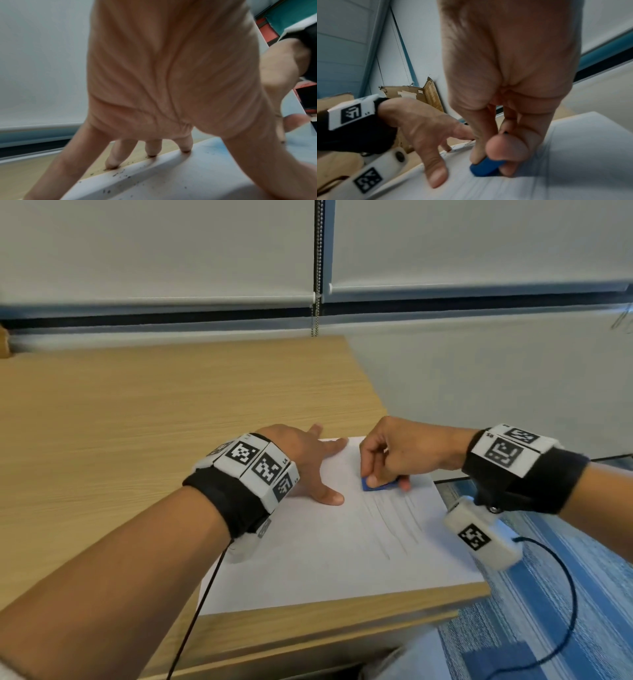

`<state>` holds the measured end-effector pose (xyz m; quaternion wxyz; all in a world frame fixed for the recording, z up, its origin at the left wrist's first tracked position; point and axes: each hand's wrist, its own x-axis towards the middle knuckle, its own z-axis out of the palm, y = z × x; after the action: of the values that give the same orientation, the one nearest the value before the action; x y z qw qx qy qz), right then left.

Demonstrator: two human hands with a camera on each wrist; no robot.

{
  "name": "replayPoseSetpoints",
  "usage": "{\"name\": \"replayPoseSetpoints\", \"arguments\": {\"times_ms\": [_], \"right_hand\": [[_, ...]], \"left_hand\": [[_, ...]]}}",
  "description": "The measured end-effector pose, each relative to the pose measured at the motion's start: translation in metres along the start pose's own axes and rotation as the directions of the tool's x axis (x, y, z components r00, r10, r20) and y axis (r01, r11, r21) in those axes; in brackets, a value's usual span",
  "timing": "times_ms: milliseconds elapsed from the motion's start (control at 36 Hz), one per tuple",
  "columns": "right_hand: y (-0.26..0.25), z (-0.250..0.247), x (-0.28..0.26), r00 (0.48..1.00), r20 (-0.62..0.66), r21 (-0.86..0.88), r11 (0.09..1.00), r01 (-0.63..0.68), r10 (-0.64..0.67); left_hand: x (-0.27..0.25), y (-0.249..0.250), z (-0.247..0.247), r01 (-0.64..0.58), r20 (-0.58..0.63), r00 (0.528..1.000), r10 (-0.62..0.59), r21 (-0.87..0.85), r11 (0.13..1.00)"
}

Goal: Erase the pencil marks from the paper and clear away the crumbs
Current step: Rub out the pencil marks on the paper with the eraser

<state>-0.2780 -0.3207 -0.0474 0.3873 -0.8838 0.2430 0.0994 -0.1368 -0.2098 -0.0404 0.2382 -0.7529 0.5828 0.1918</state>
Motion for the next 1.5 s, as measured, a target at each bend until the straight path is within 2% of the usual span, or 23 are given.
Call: {"name": "replayPoseSetpoints", "arguments": {"times_ms": [56, 167, 222, 306, 333, 361, 472, 500, 556, 611, 639, 694, 750, 806, 833, 917, 972, 1139, 1250, 1305, 1361, 1444, 1500], "right_hand": [[-0.002, -0.001, 0.001, 0.999, -0.031, 0.008, 1.000, 0.006, -0.006], [-0.001, 0.002, 0.010, 0.966, -0.256, 0.013, 1.000, 0.016, -0.012], [0.000, 0.005, 0.006, 0.979, -0.204, 0.009, 1.000, 0.026, -0.024], [-0.001, 0.010, -0.006, 0.999, 0.023, 0.004, 1.000, 0.027, -0.027], [-0.003, 0.010, -0.007, 0.998, 0.053, -0.008, 1.000, 0.025, -0.024], [-0.004, 0.008, -0.006, 0.999, 0.042, -0.018, 1.000, 0.024, -0.024], [-0.007, 0.004, 0.003, 0.985, -0.166, -0.024, 0.999, 0.038, -0.041], [-0.006, 0.004, 0.003, 0.985, -0.164, -0.009, 0.999, 0.047, -0.048], [-0.003, 0.007, -0.003, 0.997, -0.043, 0.027, 0.998, 0.063, -0.062], [-0.003, 0.010, -0.011, 0.991, 0.115, 0.025, 0.997, 0.069, -0.072], [-0.004, 0.010, -0.012, 0.986, 0.151, 0.006, 0.997, 0.073, -0.073], [-0.006, 0.007, -0.008, 0.992, 0.102, -0.011, 0.997, 0.080, -0.078], [-0.008, 0.005, -0.003, 0.996, -0.036, -0.020, 0.996, 0.086, -0.086], [-0.006, 0.008, -0.004, 0.989, -0.110, -0.021, 0.995, 0.095, -0.097], [-0.004, 0.010, -0.006, 0.990, -0.095, -0.013, 0.995, 0.100, -0.101], [-0.003, 0.015, -0.018, 0.990, 0.083, -0.016, 0.993, 0.113, -0.111], [-0.005, 0.014, -0.019, 0.983, 0.152, -0.042, 0.993, 0.114, -0.106], [-0.004, 0.011, -0.012, 0.991, -0.061, -0.025, 0.993, 0.119, -0.120], [-0.001, 0.017, -0.027, 0.984, 0.128, -0.013, 0.992, 0.124, -0.121], [-0.002, 0.015, -0.027, 0.979, 0.163, -0.042, 0.991, 0.128, -0.120], [-0.005, 0.012, -0.021, 0.988, 0.093, -0.028, 0.991, 0.128, -0.125], [-0.007, 0.009, -0.007, 0.988, -0.094, -0.024, 0.993, 0.119, -0.121], [-0.006, 0.007, -0.002, 0.985, -0.139, -0.028, 0.994, 0.102, -0.105]], "left_hand": [[0.001, 0.000, 0.000, 0.001, 0.007, 1.000, -0.001, 0.002, 1.000], [0.003, -0.001, 0.000, 0.007, 0.016, 1.000, -0.007, 0.002, 1.000], [0.002, -0.001, 0.000, 0.009, 0.009, 1.000, -0.009, 0.005, 1.000], [0.002, -0.001, 0.001, 0.008, -0.008, 1.000, -0.008, 0.011, 1.000], [0.002, 0.000, 0.001, 0.007, -0.007, 1.000, -0.007, 0.011, 1.000], [0.002, 0.000, 0.001, 0.005, -0.001, 1.000, -0.005, 0.008, 1.000], [0.002, 0.000, -0.001, -0.001, 0.006, 1.000, 0.001, 0.012, 1.000], [0.002, 0.000, -0.001, 0.001, 0.010, 1.000, -0.001, 0.014, 1.000], [0.002, 0.000, -0.001, 0.005, 0.020, 1.000, -0.005, 0.011, 1.000], [0.002, 0.000, -0.001, 0.005, 0.013, 1.000, -0.005, 0.010, 1.000], [0.002, 0.001, -0.001, 0.006, 0.006, 1.000, -0.006, 0.013, 1.000], [0.001, 0.002, -0.001, 0.006, 0.006, 1.000, -0.006, 0.020, 1.000], [0.000, 0.003, -0.002, 0.008, 0.016, 1.000, -0.008, 0.020, 1.000], [0.000, 0.003, -0.002, 0.007, 0.021, 1.000, -0.007, 0.017, 1.000], [0.000, 0.002, -0.002, 0.007, 0.021, 1.000, -0.008, 0.020, 1.000], [0.002, 0.001, -0.001, 0.010, 0.018, 1.000, -0.010, 0.025, 1.000], [0.003, 0.001, -0.001, 0.010, 0.022, 1.000, -0.010, 0.022, 1.000], [0.005, 0.000, 0.000, 0.008, 0.015, 1.000, -0.009, 0.020, 1.000], [0.004, 0.002, 0.000, 0.014, 0.012, 1.000, -0.014, 0.020, 1.000], [0.005, 0.002, 0.000, 0.011, 0.000, 1.000, -0.011, 0.025, 1.000], [0.005, 0.003, 0.000, 0.018, 0.002, 1.000, -0.018, 0.026, 0.999], [0.005, 0.002, 0.000, 0.017, 0.009, 1.000, -0.017, 0.026, 1.000], [0.004, 0.002, 0.000, 0.017, 0.019, 1.000, -0.017, 0.024, 1.000]]}}
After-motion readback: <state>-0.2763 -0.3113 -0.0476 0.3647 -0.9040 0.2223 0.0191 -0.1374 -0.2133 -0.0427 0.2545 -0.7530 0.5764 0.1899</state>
